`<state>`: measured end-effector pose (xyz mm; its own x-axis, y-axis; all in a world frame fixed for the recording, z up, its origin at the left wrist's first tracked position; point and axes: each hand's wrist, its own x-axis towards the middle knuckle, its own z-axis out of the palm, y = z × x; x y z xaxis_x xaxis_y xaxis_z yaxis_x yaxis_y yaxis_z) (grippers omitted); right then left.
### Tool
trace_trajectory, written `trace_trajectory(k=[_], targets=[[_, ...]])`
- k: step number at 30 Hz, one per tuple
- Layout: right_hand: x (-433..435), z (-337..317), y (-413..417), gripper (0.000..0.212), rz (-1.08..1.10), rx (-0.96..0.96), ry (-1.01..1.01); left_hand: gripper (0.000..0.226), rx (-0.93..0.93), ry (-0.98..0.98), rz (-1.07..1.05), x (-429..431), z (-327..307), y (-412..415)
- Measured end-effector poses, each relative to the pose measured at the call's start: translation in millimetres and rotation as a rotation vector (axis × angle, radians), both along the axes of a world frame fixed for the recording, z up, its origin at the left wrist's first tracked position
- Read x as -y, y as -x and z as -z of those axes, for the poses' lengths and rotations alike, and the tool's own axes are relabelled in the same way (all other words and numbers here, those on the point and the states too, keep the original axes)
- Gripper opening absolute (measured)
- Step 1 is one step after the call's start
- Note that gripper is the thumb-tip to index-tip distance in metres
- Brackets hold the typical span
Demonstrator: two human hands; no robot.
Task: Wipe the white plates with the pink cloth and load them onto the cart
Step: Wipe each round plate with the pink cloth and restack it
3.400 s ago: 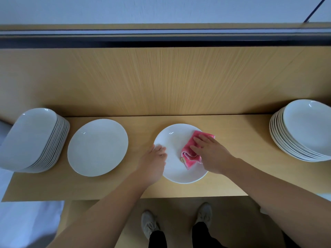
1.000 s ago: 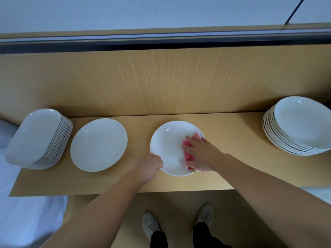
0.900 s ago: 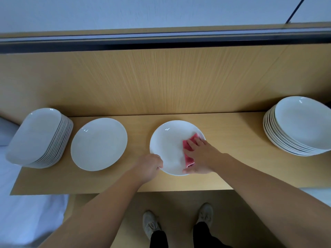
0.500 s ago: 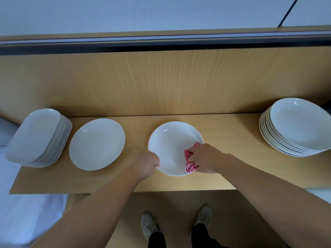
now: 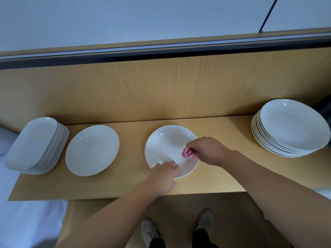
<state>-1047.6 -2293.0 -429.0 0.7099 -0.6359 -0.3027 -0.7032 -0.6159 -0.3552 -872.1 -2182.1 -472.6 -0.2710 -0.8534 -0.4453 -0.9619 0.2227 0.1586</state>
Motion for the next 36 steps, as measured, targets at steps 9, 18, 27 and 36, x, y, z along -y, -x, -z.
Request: trace_trajectory(k=[9, 18, 27, 36], targets=[[20, -21, 31, 0.008, 0.22, 0.239, 0.058, 0.049, 0.194, -0.019, 0.039, 0, -8, 27], [29, -57, 36, 0.011, 0.215, 0.323, 0.147, 0.019, 0.023, 0.165, -0.314, 28, -72, 10], [36, -93, 14, 0.018, 0.229, 0.421, 0.175, 0.028, -0.698, 0.189, -0.897, 46, -115, -24], [25, -82, -37, 0.018, 0.208, 0.381, 0.168, 0.042, -0.977, 0.034, -1.087, 31, -85, -56]])
